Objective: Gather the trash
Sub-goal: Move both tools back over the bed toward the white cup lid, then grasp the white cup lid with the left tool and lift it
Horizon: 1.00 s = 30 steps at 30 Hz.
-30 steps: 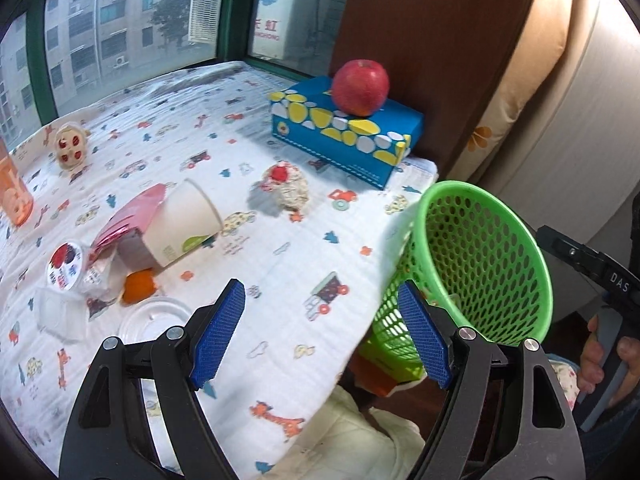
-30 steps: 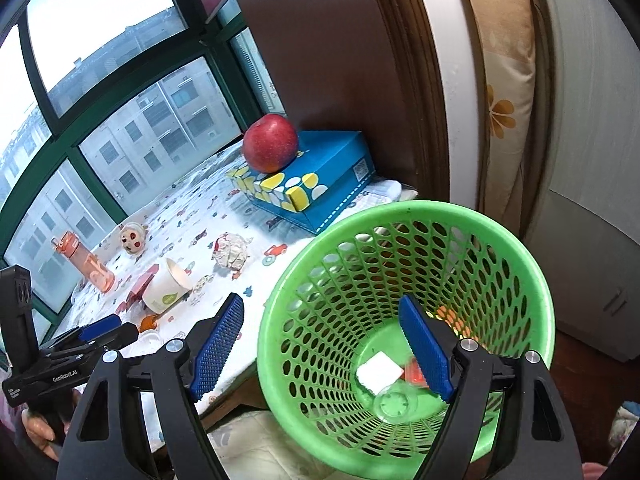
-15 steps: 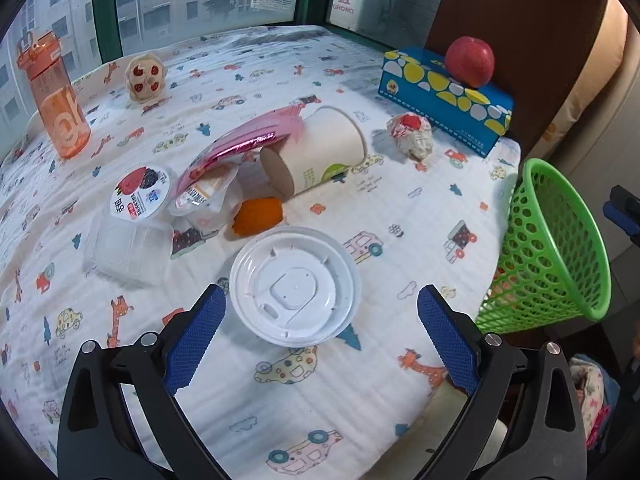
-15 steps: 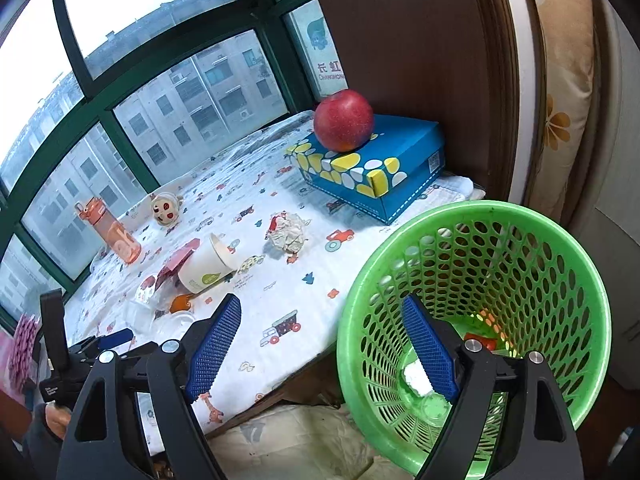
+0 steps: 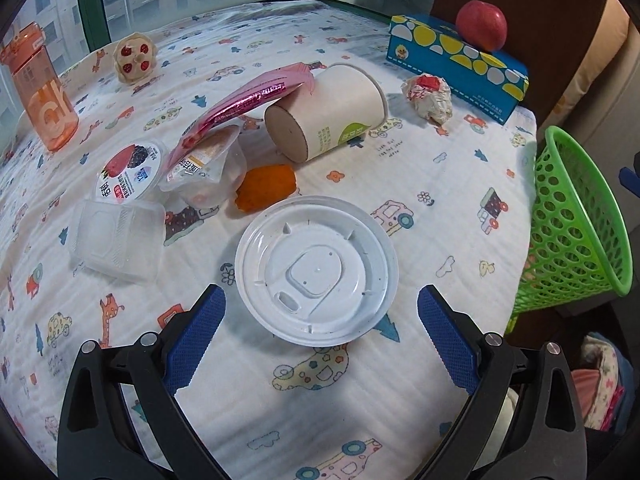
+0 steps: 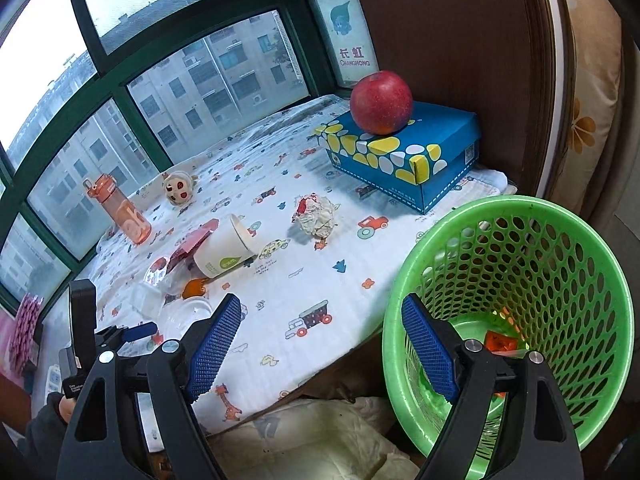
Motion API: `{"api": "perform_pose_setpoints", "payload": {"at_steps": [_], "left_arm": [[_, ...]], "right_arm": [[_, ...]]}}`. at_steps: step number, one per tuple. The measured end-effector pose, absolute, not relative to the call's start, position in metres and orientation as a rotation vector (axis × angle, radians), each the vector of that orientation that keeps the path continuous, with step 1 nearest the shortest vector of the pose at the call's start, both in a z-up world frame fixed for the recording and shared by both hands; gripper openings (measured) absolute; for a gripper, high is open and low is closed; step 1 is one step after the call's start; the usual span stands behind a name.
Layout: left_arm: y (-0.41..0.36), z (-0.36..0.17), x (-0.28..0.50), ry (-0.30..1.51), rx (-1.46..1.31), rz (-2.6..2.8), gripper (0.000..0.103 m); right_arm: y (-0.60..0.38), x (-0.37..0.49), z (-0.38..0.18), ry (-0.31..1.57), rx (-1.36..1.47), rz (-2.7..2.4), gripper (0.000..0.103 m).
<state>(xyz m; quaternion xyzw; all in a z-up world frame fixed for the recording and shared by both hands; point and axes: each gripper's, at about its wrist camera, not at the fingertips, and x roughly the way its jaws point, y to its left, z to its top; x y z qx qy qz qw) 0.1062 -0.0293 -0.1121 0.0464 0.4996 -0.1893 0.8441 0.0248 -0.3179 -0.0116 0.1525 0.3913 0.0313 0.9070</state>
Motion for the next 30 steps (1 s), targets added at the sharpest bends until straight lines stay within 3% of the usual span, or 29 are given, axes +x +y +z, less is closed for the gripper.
{"api": "perform_pose_setpoints", "payload": {"at_steps": [23, 30], "left_arm": [[-0.038, -0.134, 0.121, 1.098, 0.143, -0.396, 0.095], [-0.037, -0.131, 0.119, 1.066, 0.128, -0.404, 0.09]], "right_arm": [[-0.29, 0.043, -0.02, 0.845, 0.287, 0.115, 0.08], [-0.285, 0.049, -0.021, 0.851, 0.28, 0.122, 0.08]]}}
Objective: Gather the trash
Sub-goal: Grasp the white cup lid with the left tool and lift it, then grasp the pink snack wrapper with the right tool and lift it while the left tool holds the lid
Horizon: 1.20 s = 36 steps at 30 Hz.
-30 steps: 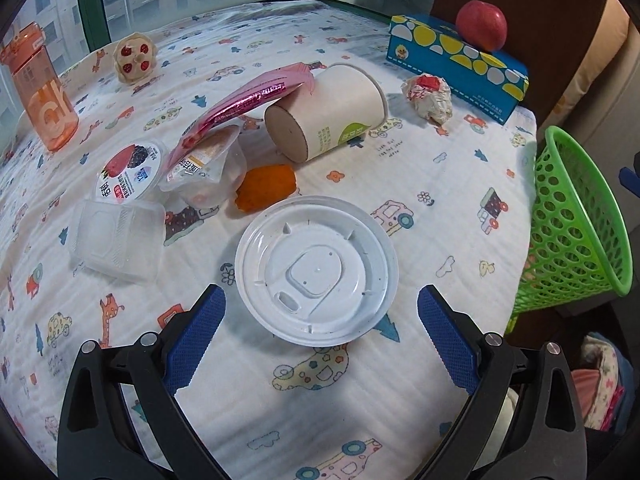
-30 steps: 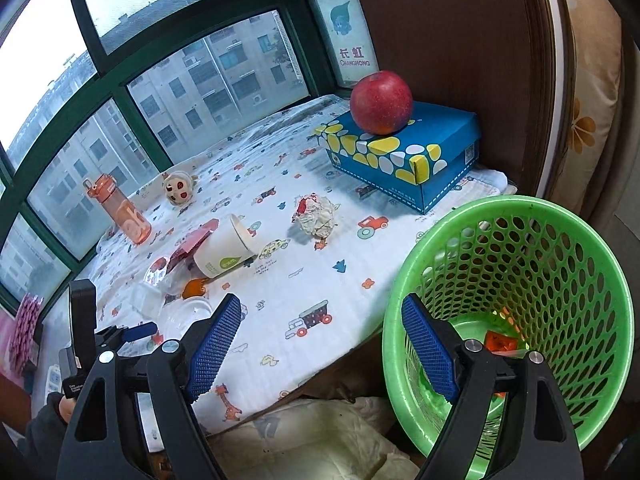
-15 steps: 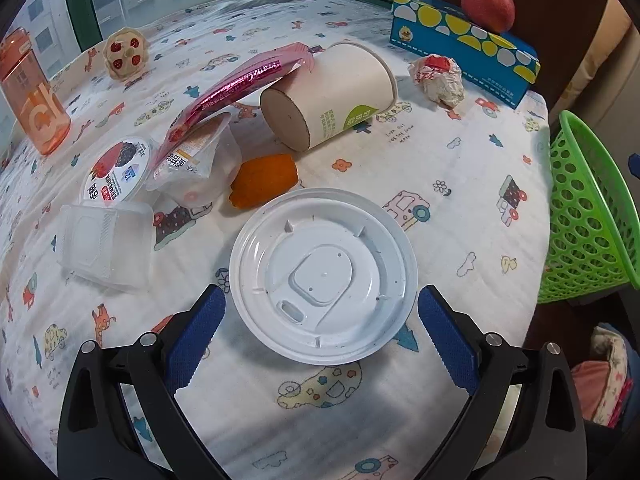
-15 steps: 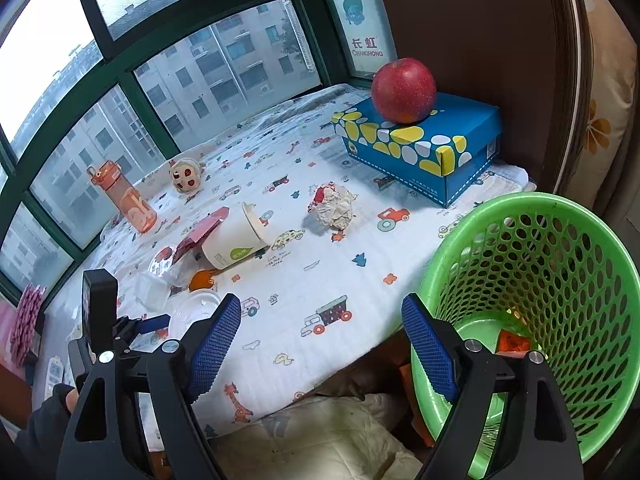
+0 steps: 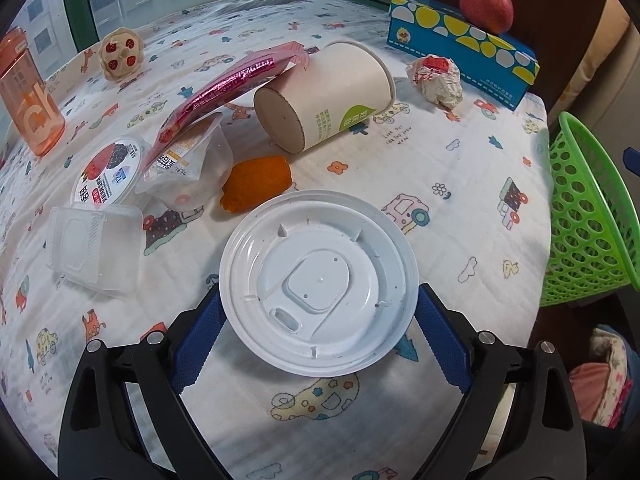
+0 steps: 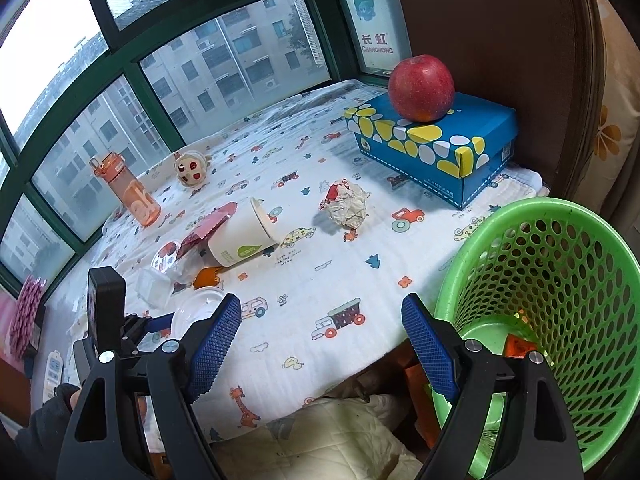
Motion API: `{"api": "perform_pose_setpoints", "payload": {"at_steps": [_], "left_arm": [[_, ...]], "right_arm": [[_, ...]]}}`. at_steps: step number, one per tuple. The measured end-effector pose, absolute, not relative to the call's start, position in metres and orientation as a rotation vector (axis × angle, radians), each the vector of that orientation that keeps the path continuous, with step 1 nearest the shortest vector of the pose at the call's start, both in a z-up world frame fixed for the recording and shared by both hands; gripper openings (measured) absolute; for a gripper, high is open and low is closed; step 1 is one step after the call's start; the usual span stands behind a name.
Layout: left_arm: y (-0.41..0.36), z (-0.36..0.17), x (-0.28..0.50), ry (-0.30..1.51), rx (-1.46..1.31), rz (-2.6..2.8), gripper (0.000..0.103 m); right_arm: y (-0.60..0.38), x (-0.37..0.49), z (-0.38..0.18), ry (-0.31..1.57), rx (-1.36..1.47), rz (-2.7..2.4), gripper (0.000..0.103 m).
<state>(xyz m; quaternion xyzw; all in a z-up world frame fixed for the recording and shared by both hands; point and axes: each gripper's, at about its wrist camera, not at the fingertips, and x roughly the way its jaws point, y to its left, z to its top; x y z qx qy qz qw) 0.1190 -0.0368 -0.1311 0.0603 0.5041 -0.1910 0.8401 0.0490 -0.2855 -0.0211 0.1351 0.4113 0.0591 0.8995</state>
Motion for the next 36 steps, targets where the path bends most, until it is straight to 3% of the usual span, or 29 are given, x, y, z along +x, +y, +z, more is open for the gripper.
{"api": "perform_pose_setpoints", "payload": {"at_steps": [16, 36], "left_arm": [[0.011, -0.082, 0.097, 0.952, 0.03, -0.352, 0.089], [0.086, -0.064, 0.085, 0.9, -0.084, -0.25, 0.089]], "right_arm": [[-0.242, 0.088, -0.021, 0.881, 0.295, 0.256, 0.079], [-0.153, 0.181, -0.067, 1.07, 0.693, 0.458, 0.054]]}}
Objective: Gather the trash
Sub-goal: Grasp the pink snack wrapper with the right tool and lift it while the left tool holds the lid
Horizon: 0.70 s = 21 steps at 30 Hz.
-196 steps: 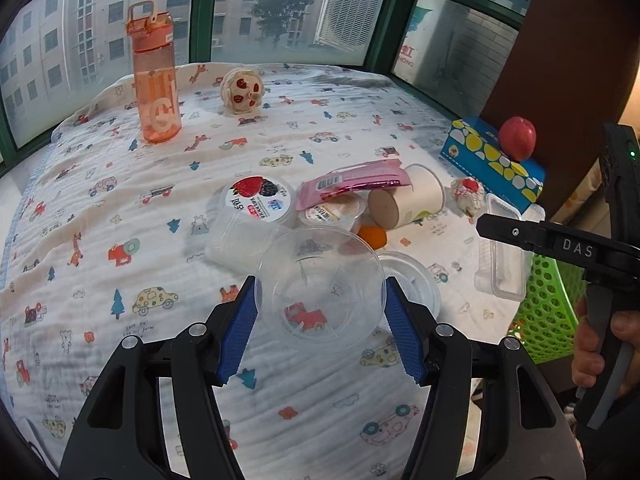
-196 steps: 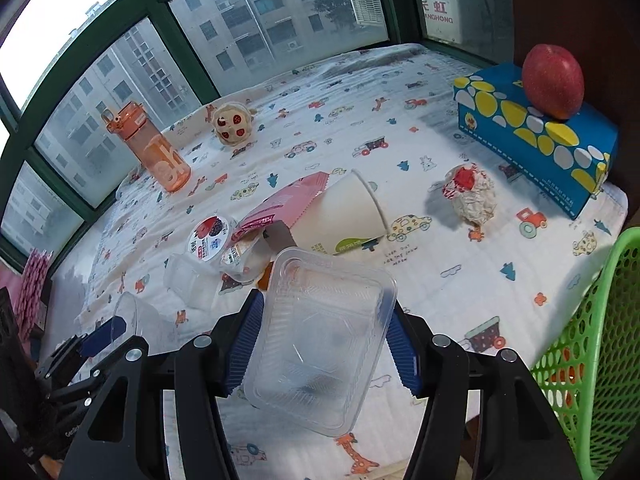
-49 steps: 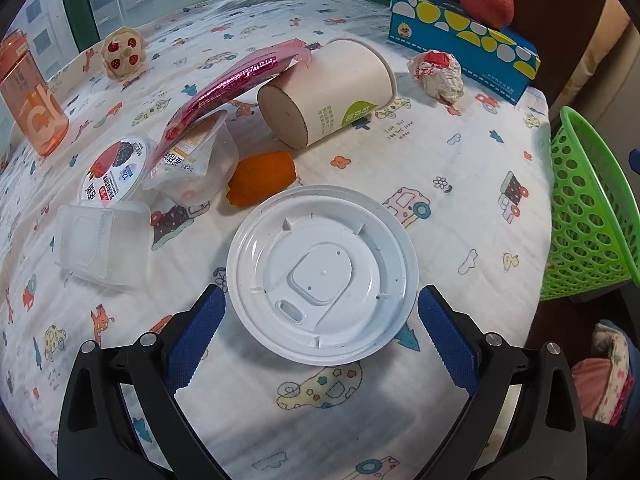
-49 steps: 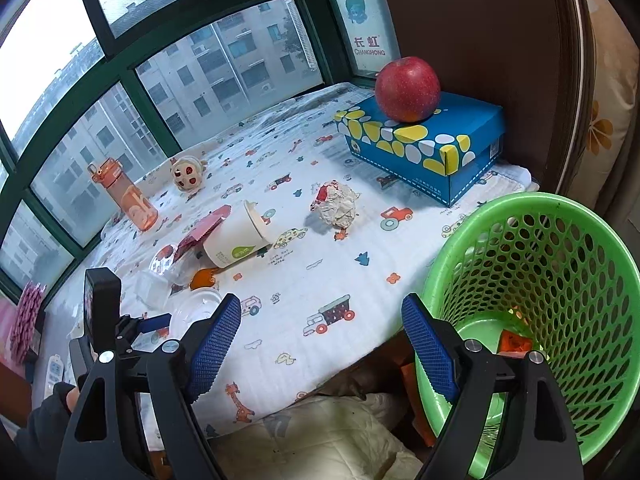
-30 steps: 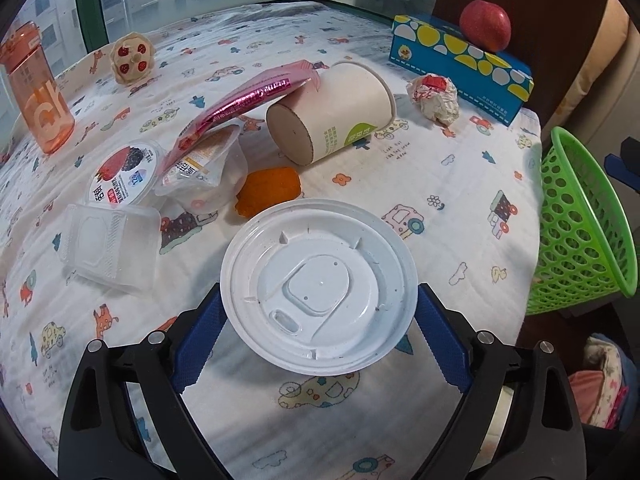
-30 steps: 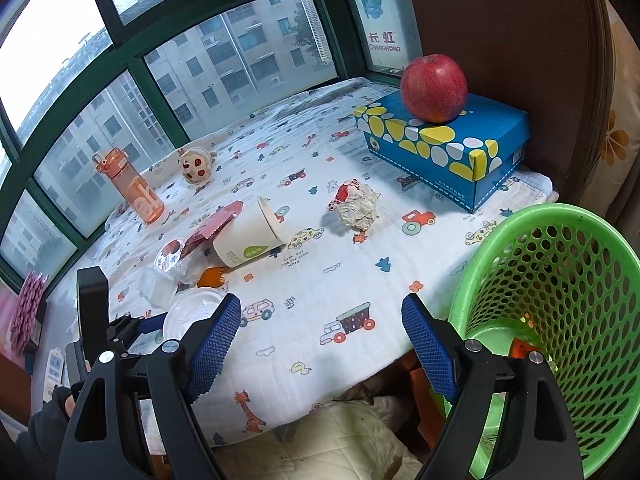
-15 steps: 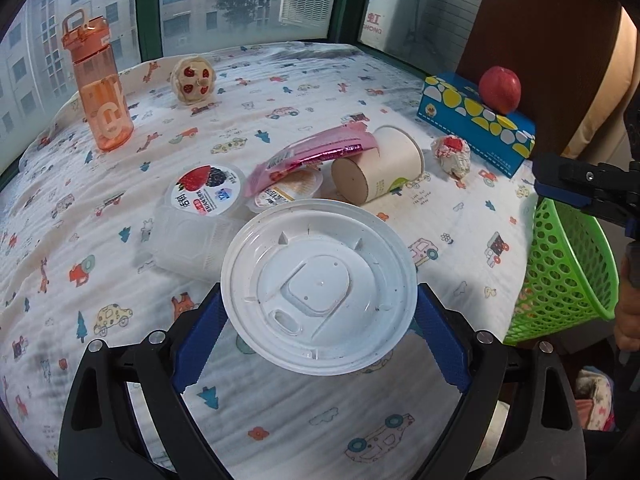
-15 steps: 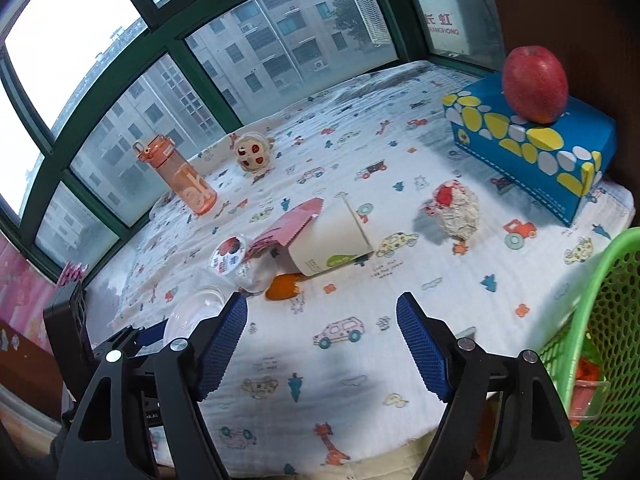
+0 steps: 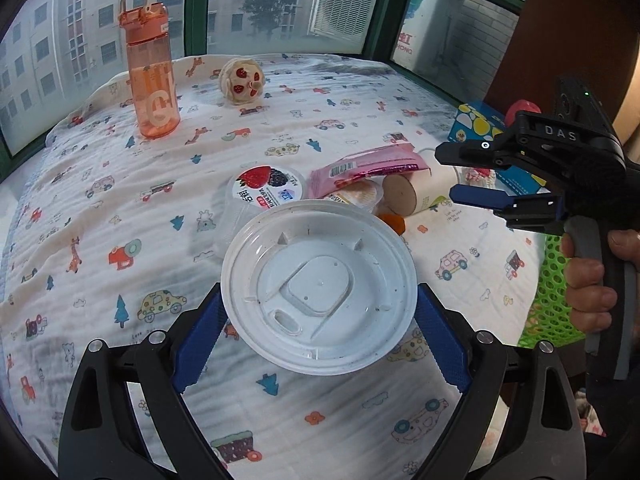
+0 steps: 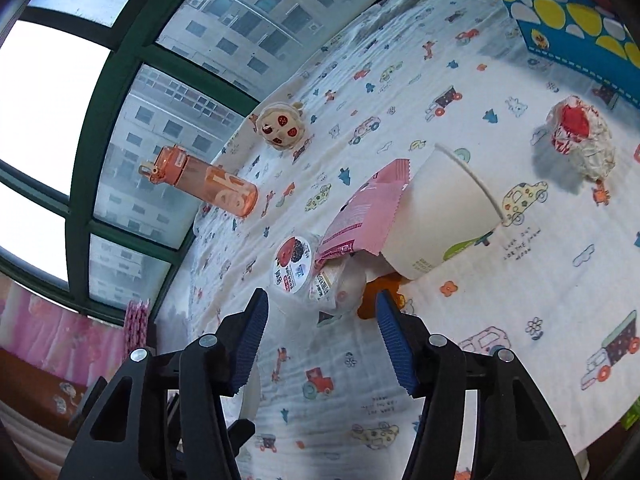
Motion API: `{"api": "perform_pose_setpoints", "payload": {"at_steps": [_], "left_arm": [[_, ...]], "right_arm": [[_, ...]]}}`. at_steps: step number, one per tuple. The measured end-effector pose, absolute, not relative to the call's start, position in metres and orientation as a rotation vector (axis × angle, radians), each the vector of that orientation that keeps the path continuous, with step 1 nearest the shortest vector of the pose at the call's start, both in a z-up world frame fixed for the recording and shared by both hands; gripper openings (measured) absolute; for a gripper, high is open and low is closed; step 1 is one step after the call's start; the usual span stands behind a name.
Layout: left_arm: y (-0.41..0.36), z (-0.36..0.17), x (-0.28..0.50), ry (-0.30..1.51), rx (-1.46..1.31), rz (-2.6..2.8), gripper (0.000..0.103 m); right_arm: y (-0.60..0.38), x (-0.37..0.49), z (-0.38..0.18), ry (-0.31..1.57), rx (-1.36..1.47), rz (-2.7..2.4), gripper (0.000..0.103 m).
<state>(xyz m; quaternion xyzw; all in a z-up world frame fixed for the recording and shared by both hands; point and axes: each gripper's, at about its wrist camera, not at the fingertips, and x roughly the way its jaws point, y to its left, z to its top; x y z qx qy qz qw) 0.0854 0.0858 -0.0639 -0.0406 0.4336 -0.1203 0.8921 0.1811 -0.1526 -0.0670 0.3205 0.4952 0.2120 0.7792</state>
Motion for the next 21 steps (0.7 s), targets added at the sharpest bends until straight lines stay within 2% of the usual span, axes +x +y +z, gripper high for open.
{"api": "perform_pose_setpoints", "payload": {"at_steps": [14, 19, 21], "left_arm": [[0.102, -0.074, 0.093, 0.918, -0.119, -0.252, 0.089], [0.102, -0.079, 0.095, 0.93, -0.125, -0.256, 0.089], [0.102, -0.08, 0.095, 0.933, -0.126, -0.255, 0.089]], "right_arm": [[-0.135, 0.222, -0.097, 1.096, 0.799, 0.351, 0.045], [-0.135, 0.227, -0.108, 1.086, 0.838, 0.318, 0.029], [-0.135, 0.226, -0.11, 1.081, 0.848, 0.326, 0.017]]}}
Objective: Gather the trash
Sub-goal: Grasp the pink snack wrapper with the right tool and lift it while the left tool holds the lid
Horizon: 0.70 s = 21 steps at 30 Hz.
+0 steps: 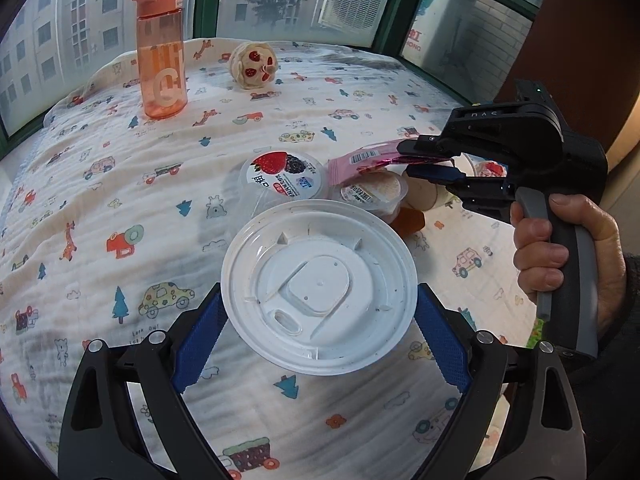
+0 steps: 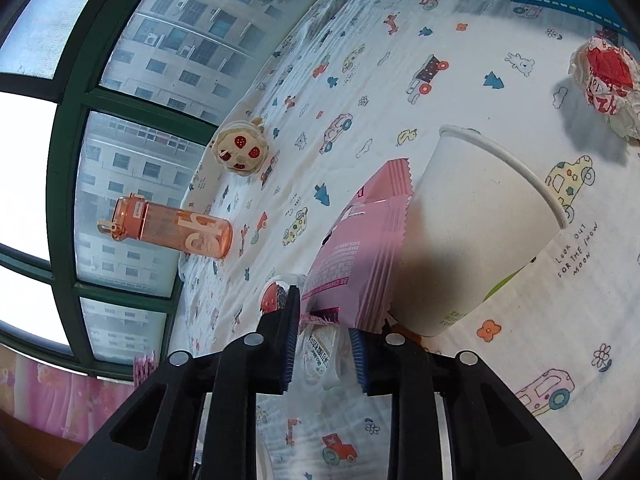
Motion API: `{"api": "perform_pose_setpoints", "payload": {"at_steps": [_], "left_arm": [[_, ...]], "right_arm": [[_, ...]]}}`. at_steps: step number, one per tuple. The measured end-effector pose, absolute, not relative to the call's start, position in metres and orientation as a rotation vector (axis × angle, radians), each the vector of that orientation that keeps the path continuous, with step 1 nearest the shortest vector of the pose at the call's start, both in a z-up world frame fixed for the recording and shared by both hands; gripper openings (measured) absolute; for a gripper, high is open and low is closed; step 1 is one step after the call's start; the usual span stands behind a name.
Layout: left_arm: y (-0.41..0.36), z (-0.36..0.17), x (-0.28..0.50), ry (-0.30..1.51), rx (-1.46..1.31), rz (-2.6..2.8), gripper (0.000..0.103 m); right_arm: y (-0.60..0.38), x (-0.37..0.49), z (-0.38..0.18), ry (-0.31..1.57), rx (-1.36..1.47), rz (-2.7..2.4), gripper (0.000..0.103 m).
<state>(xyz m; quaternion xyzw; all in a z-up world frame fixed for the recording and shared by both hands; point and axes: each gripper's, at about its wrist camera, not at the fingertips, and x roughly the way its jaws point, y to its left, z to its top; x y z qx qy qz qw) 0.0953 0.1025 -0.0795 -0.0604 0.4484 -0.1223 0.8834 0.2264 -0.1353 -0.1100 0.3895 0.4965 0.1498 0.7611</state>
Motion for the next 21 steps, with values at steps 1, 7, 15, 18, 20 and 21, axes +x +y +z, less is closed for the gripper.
{"api": "perform_pose_setpoints", "payload": {"at_steps": [1, 7, 15, 18, 20, 21], "left_arm": [[0.103, -0.079, 0.095, 0.933, -0.125, -0.253, 0.089], [0.101, -0.075, 0.095, 0.925, -0.126, -0.247, 0.089], [0.086, -0.062, 0.091, 0.904, -0.108, -0.264, 0.089], [0.075, -0.056, 0.089, 0.894, -0.098, -0.281, 0.089], [0.066, -0.052, 0.088, 0.886, -0.092, -0.295, 0.089], [0.06, -0.05, 0.087, 0.883, -0.088, -0.303, 0.089]], "right_arm": [[-0.136, 0.225, -0.109, 1.073, 0.847, 0.334, 0.015], [-0.137, 0.217, -0.081, 0.992, 0.753, 0.362, 0.007], [-0.163, 0.179, -0.039, 0.885, 0.655, 0.418, 0.005], [-0.183, 0.16, -0.028, 0.856, 0.652, 0.424, 0.005], [-0.198, 0.147, -0.023, 0.841, 0.647, 0.417, 0.005], [-0.205, 0.141, -0.021, 0.834, 0.646, 0.411, 0.005]]}}
